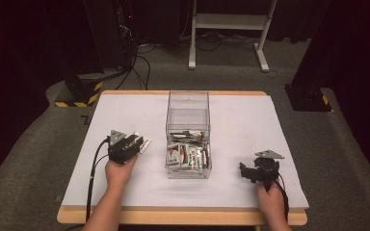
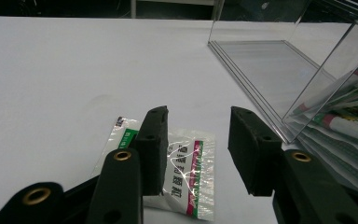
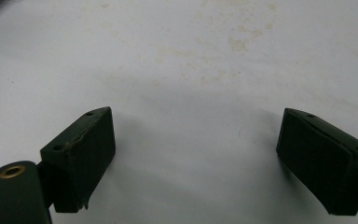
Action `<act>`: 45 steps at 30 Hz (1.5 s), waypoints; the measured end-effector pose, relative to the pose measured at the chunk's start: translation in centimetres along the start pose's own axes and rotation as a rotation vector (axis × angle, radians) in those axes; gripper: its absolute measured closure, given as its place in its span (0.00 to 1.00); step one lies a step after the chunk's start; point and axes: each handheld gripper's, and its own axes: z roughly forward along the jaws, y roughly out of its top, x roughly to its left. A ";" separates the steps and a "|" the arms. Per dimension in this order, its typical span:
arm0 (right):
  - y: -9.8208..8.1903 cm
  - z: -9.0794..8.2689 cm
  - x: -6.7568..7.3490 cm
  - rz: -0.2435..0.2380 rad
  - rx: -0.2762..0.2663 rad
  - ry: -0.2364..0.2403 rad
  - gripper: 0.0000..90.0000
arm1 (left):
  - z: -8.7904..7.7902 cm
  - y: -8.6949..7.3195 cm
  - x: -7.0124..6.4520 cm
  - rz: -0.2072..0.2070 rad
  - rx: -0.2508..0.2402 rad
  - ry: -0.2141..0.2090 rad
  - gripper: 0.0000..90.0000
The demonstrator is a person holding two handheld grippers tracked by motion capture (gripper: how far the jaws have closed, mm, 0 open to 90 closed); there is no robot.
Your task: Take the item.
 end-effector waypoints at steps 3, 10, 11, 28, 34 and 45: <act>0.0 0.0 0.0 -0.001 0.000 0.000 0.13 | -0.2 0.0 0.0 0.006 0.004 -0.003 0.62; 0.0 0.0 0.0 -0.001 0.000 0.000 0.13 | -0.8 -0.2 0.0 0.014 0.023 -0.004 0.59; 0.0 0.0 0.0 -0.001 0.000 0.000 0.13 | -0.9 -0.2 0.0 0.014 0.026 -0.005 0.59; 0.0 0.0 0.0 0.001 0.000 0.001 0.13 | -3.0 -2.8 0.7 0.081 0.135 0.018 0.56; 0.0 0.0 0.0 0.000 -0.001 0.001 0.13 | -4.0 -4.1 0.6 0.161 0.227 0.025 0.50; 0.0 0.0 0.0 0.000 0.000 0.000 0.13 | -4.4 -4.7 0.5 0.159 0.252 0.023 0.41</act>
